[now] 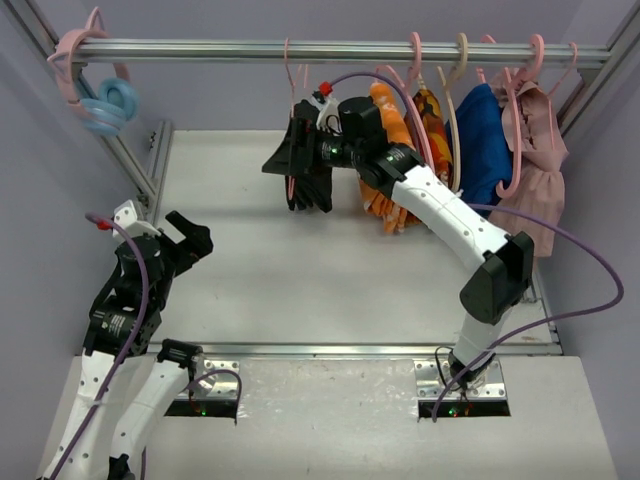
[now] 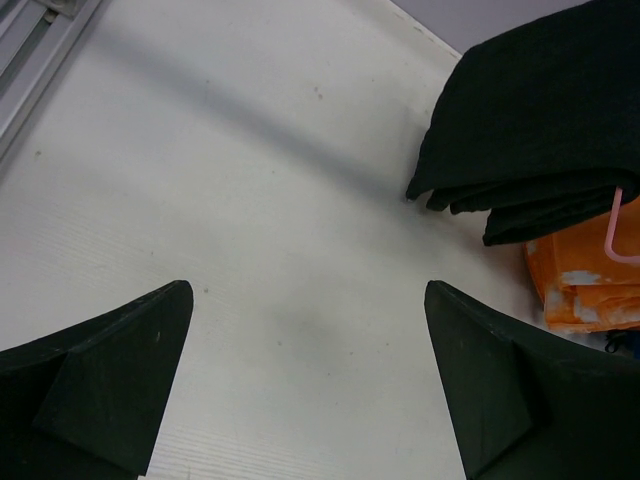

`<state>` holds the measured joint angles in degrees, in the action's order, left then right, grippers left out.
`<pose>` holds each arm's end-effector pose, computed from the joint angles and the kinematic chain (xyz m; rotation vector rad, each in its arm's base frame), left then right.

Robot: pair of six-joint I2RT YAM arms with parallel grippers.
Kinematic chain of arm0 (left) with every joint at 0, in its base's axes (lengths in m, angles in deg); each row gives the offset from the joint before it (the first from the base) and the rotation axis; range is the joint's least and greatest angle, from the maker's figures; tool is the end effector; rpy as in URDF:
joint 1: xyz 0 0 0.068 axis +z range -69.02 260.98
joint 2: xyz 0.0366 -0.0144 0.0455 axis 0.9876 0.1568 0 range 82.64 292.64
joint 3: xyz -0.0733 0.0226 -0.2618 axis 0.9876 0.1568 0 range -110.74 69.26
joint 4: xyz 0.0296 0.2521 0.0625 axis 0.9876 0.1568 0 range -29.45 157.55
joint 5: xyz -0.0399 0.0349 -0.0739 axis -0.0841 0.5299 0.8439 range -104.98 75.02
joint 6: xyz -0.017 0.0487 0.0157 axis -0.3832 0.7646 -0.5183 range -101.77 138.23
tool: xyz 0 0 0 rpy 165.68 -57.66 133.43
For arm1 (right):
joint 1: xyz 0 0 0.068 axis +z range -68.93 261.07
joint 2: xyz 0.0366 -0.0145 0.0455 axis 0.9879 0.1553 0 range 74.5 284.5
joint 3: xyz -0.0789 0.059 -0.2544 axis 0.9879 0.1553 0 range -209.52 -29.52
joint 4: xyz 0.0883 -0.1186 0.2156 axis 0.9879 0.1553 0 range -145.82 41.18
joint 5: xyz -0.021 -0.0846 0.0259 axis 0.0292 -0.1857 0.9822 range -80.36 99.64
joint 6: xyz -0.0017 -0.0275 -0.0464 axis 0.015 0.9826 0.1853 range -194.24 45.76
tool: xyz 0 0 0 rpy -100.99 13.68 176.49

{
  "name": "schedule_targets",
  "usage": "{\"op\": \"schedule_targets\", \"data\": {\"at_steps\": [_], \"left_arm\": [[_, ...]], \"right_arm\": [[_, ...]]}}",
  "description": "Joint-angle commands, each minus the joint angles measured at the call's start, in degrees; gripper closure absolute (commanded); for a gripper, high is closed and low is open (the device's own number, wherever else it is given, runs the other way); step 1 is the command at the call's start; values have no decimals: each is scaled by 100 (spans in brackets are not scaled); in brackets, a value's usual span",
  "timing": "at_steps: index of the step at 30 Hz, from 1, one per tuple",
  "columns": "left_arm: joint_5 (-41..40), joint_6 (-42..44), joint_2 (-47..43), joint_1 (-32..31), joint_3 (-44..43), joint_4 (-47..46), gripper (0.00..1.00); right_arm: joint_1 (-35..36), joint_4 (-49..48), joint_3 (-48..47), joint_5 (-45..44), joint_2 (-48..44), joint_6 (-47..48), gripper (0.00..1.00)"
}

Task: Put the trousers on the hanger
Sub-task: Place the hanger at the clothesline, then reset both arms

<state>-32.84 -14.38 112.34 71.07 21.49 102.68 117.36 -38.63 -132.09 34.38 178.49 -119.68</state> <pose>0.1038 -0.0071 0.3333 -0.5826 1.8854 -0.1744 0.3385 0.2672 0.3897 -0.1615 2.1075 1.3278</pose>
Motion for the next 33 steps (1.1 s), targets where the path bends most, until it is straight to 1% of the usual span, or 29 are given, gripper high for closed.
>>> {"op": "schedule_targets", "data": {"at_steps": [1,3,4,8,11,12,13,15,16,18,20,21,23,28,29,33], "left_arm": [[-55,124,176,68,-78,-231,0],[-73,136,176,61,-92,-233,0],[-87,154,173,67,-94,-245,0],[-78,264,131,56,-132,-336,0],[-101,460,106,66,-162,-447,0],[-164,609,106,60,-186,-479,0],[-298,661,110,60,-215,-480,0],[-475,743,119,60,-253,-439,0],[-514,807,97,54,-211,-456,0],[-549,937,17,40,-113,-545,0],[-753,1002,-159,-80,5,-670,0],[-816,1016,-206,-95,55,-716,0],[-847,1114,-323,-189,180,-859,0],[-781,1126,-448,-222,347,-979,0],[-814,1099,-488,-222,374,-985,0],[-912,981,-634,-227,487,-979,0]], "right_arm": [[496,241,354,-799,-960,768,1],[635,647,504,-1149,-1178,889,1],[685,807,581,-1520,-1281,971,1],[883,1590,1019,-2153,-1820,1287,1],[1053,1986,1159,-2752,-2089,1534,1],[1190,2345,1246,-3069,-2312,1727,1],[1240,2482,1341,-3260,-2454,1797,1],[1290,2616,1843,-3651,-2867,1944,1],[1293,2603,2103,-3781,-3215,2062,1],[1293,2540,2546,-3915,-3647,2275,1],[1293,2504,3203,-4157,-4252,2419,1],[1293,2534,3275,-4317,-4465,2432,1],[1293,2712,3765,-4861,-4976,2433,1],[1284,3588,4367,-6471,-5598,1979,1],[1284,3728,4421,-6671,-5672,1905,1],[1287,3950,4714,-6873,-6204,1654,1]]}}
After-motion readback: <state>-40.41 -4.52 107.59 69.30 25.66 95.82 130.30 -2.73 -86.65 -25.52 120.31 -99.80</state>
